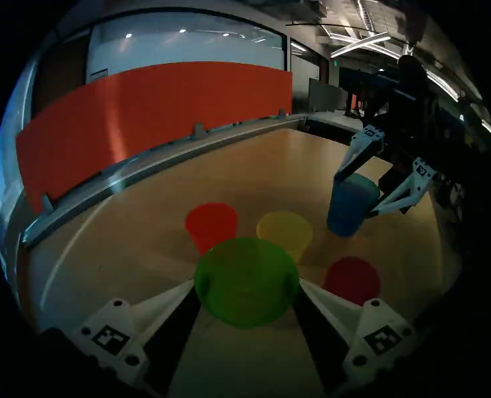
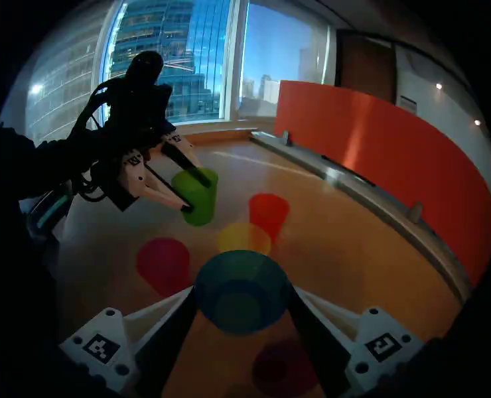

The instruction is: Pour water

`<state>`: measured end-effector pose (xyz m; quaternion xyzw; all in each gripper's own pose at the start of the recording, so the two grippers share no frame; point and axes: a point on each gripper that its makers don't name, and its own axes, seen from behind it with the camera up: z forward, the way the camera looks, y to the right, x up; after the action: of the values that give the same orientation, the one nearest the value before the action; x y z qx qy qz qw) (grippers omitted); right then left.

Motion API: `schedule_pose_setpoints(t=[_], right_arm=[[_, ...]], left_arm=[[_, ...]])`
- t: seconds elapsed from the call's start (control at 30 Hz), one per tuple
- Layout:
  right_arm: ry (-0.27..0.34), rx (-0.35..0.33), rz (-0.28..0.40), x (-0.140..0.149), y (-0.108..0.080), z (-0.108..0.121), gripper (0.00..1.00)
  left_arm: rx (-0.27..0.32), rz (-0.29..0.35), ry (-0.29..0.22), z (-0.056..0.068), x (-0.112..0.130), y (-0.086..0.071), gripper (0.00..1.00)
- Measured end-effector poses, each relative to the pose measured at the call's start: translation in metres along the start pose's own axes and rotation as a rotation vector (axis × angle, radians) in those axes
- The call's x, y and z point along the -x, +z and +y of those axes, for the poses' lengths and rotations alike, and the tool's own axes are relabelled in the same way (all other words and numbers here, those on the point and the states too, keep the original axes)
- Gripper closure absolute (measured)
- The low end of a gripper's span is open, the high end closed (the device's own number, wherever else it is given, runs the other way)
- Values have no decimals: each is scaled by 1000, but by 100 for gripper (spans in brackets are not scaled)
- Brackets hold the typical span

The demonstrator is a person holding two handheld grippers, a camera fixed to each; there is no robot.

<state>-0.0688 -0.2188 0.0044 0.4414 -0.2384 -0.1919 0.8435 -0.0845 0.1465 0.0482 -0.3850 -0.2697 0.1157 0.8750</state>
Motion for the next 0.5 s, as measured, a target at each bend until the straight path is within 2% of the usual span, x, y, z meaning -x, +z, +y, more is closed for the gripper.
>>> schedule_pose_setpoints(t=[0.27, 0.5], right_arm=[[24, 44, 114, -30, -26, -4, 7], [41, 79, 214, -53, -45, -8, 7]], left_arm=[[-10, 44, 14, 13, -20, -26, 13], [-10, 73, 24, 27, -33, -41, 13]])
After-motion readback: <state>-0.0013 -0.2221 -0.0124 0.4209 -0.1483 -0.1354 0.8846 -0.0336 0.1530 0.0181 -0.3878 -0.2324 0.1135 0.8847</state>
